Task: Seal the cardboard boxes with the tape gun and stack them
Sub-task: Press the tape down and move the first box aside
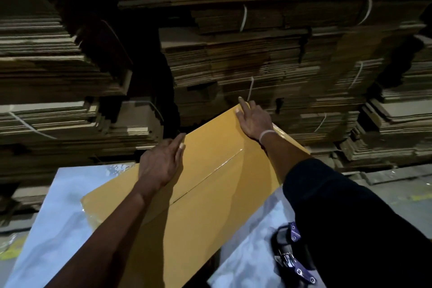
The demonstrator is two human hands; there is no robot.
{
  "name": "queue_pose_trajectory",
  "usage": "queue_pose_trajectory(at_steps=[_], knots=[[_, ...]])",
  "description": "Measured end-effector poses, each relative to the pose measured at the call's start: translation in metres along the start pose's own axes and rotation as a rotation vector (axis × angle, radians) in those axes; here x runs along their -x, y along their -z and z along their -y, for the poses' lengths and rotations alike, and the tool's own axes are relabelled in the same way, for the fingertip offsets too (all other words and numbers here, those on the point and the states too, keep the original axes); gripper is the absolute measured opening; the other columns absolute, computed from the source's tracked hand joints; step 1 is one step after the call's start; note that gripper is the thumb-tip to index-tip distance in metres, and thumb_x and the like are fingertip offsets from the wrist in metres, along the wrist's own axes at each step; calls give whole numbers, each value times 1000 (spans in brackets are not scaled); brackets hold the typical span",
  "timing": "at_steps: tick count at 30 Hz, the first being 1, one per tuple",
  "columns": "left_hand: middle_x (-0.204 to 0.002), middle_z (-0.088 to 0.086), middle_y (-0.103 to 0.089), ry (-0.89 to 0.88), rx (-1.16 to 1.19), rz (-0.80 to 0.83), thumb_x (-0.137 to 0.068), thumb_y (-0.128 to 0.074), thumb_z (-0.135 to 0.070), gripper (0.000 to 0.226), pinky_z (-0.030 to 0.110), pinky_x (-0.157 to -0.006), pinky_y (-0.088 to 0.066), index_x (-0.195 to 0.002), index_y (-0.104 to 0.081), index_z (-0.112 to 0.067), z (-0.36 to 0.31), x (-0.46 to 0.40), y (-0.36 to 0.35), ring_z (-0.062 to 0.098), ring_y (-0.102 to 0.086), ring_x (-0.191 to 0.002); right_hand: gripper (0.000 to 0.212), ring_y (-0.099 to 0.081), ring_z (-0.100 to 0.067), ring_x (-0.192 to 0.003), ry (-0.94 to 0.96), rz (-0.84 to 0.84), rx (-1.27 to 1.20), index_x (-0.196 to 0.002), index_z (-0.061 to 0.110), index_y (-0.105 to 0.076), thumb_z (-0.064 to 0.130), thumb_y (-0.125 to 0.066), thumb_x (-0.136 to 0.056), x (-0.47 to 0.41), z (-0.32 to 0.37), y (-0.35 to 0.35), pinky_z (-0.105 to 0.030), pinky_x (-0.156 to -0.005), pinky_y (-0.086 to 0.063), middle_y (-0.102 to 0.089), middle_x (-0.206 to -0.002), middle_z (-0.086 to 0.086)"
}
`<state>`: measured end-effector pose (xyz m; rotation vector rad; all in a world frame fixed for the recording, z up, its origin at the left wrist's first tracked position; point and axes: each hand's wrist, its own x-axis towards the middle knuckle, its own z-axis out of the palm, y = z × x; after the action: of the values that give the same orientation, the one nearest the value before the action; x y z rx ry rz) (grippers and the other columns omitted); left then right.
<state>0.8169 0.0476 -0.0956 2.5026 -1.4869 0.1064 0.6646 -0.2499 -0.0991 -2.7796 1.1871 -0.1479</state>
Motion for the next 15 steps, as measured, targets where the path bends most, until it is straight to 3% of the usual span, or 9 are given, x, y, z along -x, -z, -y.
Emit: queue_pose_trajectory(at_steps=[4, 8, 13, 15], knots=[[-115, 12, -70, 19, -16, -18, -107, -6, -55, 62, 30, -56, -41, -158, -35, -36, -1, 1, -2, 30, -68, -86, 66, -55, -35, -123, 27, -31, 17, -165, 19, -17, 55, -21, -109, 19, -11, 3, -48, -99, -47, -48, -148, -16], [-116, 14, -69, 28, 16, -13, -105, -4, -59, 63, 33, -60, -52, -159, -29, -39, 3, 1, -8, 30, -68, -89, 69, -53, -39, -128, -67, -21, 38, -165, 16, -17, 54, -23, -109, 56, -31, 6, -49, -100, -42, -47, -152, -17], [-112, 15, -67, 41, 47, 6, -107, -12, -56, 59, 32, -58, -48, -159, -30, -36, 2, 2, -5, 31, -66, -90, 71, -49, -43, -134, -401, -89, -28, -160, 3, -30, 51, -32, -108, 122, -50, 7, -51, -109, -38, -49, -152, -24], [-109, 15, -67, 28, 54, 2, -109, -19, -52, 56, 30, -56, -43, -160, -31, -33, 2, 4, -2, 30, -66, -86, 72, -32, -43, -149, -524, -136, -117, -160, 0, -25, 49, -34, -108, 148, -42, 4, -53, -121, -27, -35, -161, -28]])
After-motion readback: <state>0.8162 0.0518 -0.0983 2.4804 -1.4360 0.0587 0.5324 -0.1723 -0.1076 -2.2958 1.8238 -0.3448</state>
